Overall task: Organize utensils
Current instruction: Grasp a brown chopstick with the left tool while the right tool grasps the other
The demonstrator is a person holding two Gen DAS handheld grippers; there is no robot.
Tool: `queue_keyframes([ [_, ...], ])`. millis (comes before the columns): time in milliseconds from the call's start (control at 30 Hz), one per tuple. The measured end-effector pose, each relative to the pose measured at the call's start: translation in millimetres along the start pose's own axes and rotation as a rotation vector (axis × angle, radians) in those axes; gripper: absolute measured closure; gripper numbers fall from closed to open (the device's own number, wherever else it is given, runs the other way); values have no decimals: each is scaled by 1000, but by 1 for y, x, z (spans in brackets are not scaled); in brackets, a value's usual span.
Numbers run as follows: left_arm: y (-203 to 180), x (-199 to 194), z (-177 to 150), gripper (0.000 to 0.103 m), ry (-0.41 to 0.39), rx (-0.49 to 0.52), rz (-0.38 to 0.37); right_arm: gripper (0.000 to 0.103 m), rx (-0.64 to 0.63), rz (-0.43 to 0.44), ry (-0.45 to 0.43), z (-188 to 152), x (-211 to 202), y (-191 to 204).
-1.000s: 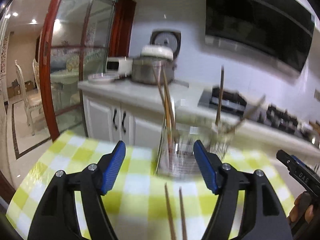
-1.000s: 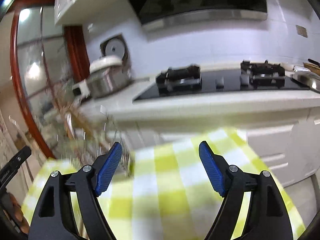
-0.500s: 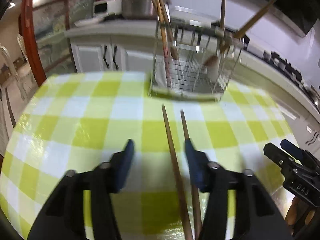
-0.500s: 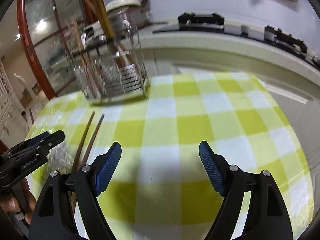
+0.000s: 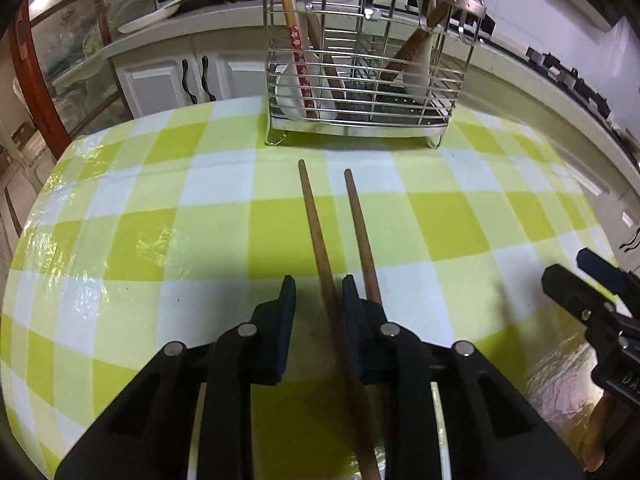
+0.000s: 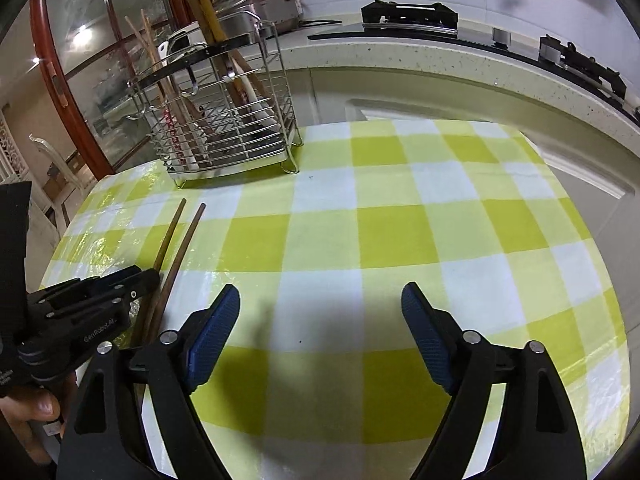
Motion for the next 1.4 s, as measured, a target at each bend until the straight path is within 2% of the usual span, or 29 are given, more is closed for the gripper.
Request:
queue_keyframes([
  [267,-7,0,-1,94,32,72,32,24,7,11,15,1,3,1],
  [433,-2,-4,-4,95,41,59,10,24,-22,18,23,-1,2,15],
  [800,44,-14,-23,94,30,-13,12,24,-166,48,134,-26,20,94],
  [967,58,-16,-28,93,21,-25,1,30,-176,30,173,-29,32,110],
  [1067,65,-17,-30,93,19,-43,1,40,-187,2,190,-32,39,115],
  [1200,66,-18,-31,93,20,-32,6,53,-212,-39,172,-33,40,118],
  [1267,64,-18,-30,93,22,-25,18,62,-229,-38,167,-33,40,120],
  [1333,62,-18,-30,94,24,-11,27,78,-243,-29,165,-33,40,122],
  [1400,62,-17,-30,95,22,-15,24,86,-246,-15,161,-34,39,124],
])
Point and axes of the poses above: each gripper's, at about its wrist camera, not at the fingertips, and x roughly the way its jaws point, y to its left, z to its top, the point moved 5 cm from there along x, roughly the way its jaws point, and after that the axes turned 10 degrees about x, right-handed, at the moved point
